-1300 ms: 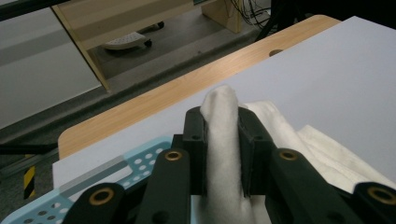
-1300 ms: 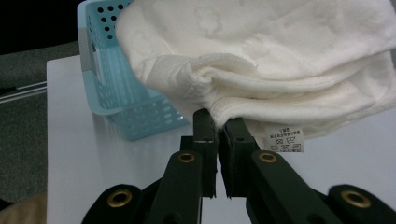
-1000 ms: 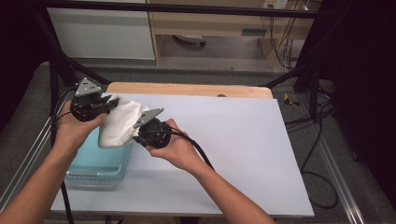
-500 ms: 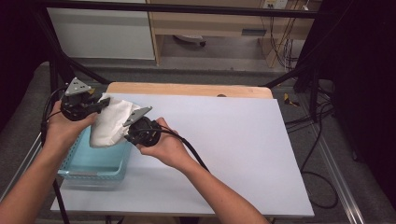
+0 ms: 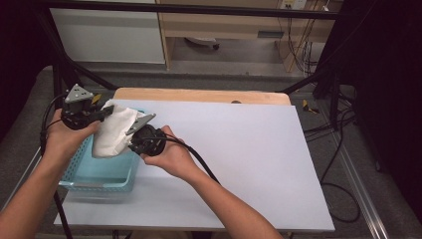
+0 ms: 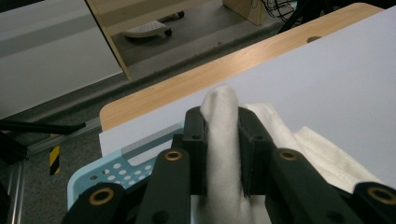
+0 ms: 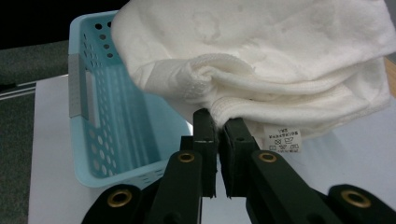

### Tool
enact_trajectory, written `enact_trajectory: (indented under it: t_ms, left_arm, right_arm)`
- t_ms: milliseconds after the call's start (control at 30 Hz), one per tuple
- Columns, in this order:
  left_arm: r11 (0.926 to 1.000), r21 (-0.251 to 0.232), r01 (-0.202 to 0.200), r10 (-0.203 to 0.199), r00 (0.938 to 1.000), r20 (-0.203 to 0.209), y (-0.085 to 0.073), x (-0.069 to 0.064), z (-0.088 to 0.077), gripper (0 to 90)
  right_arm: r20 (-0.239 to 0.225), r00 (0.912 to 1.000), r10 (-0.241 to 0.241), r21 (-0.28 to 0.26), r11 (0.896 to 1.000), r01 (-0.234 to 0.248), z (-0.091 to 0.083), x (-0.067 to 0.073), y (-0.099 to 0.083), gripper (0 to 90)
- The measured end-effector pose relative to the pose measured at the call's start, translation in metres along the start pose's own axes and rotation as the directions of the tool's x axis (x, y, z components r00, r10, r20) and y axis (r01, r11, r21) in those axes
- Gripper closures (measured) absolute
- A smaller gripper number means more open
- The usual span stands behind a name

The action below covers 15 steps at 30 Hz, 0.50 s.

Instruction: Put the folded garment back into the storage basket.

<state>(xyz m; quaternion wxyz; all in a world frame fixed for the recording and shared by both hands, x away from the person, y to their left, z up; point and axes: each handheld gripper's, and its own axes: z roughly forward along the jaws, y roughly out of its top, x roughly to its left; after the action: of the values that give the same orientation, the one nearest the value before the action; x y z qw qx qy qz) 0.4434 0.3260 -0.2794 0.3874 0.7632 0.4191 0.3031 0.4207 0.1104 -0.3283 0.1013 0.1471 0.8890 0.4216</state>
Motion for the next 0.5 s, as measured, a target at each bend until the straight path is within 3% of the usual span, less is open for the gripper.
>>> enact_trajectory:
  t_ms: [500]
  left_arm:
    - [0.9997, 0.004, 0.023, -0.023, 0.9997, -0.01, -0.009, 0.009, 0.0, 76.0]
  right_arm:
    - [-0.008, 1.0, -0.002, -0.003, 1.0, 0.002, 0.014, 0.004, 0.002, 86.0]
